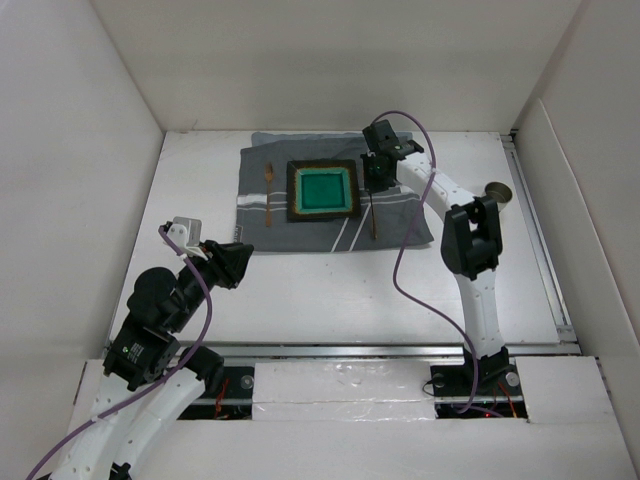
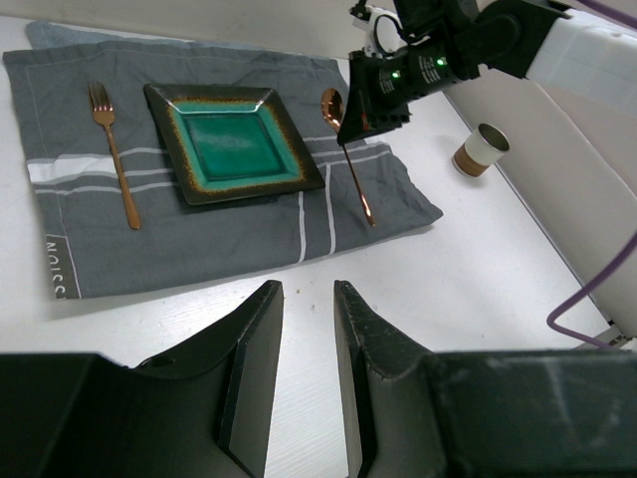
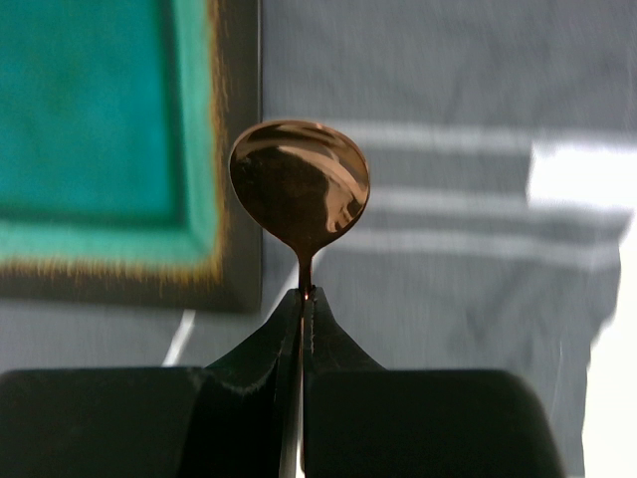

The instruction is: Set the dinner table for one person

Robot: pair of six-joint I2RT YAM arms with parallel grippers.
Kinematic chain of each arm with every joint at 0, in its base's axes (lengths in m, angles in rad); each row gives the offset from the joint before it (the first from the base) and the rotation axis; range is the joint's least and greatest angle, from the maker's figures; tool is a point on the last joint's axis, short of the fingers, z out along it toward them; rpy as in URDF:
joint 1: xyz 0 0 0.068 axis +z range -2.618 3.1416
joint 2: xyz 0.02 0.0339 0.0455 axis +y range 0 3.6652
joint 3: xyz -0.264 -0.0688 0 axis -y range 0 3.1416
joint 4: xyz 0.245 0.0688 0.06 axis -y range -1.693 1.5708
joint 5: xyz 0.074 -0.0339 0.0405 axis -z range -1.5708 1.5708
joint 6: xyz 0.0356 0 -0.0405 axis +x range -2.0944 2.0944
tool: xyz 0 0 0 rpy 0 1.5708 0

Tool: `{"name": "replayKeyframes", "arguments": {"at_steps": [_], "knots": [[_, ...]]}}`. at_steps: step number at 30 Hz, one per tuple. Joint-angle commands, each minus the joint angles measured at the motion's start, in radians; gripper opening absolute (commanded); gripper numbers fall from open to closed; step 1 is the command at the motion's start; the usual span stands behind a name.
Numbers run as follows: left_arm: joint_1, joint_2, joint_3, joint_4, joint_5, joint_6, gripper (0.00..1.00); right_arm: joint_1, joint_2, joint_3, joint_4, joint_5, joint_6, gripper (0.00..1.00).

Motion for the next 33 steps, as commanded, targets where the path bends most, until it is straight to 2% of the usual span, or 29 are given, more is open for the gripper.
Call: {"name": "replayKeyframes", "arguments": {"at_steps": [1,3,6,12,17,32,33], "knots": [[-0.004,0.019,-0.009,0.027,-0.027,-0.01,0.25,-0.028,0.074,0.176,-0.065,-0.067,-0.068,0.0],[-0.004,0.029,-0.009,0.027,-0.027,-0.007,0.25,-0.037,0.131,0.306,-0.109,-0.083,-0.071,0.0],[-0.004,0.05,-0.009,0.03,-0.017,-0.002,0.25,-0.057,0.211,0.405,-0.131,-0.096,-0.069,0.0],[0.039,0.075,-0.011,0.041,0.019,0.01,0.25,-0.08,0.282,0.474,-0.121,-0.126,-0.066,0.0],[0.039,0.087,-0.009,0.036,0.007,0.007,0.25,-0.089,0.361,0.601,-0.151,-0.124,-0.059,0.0],[0.039,0.114,-0.008,0.032,-0.01,0.004,0.25,-0.109,0.417,0.554,-0.082,-0.121,-0.034,0.0],[0.039,0.119,-0.008,0.03,-0.009,0.001,0.25,-0.109,0.418,0.552,-0.08,-0.113,-0.032,0.03]]}}
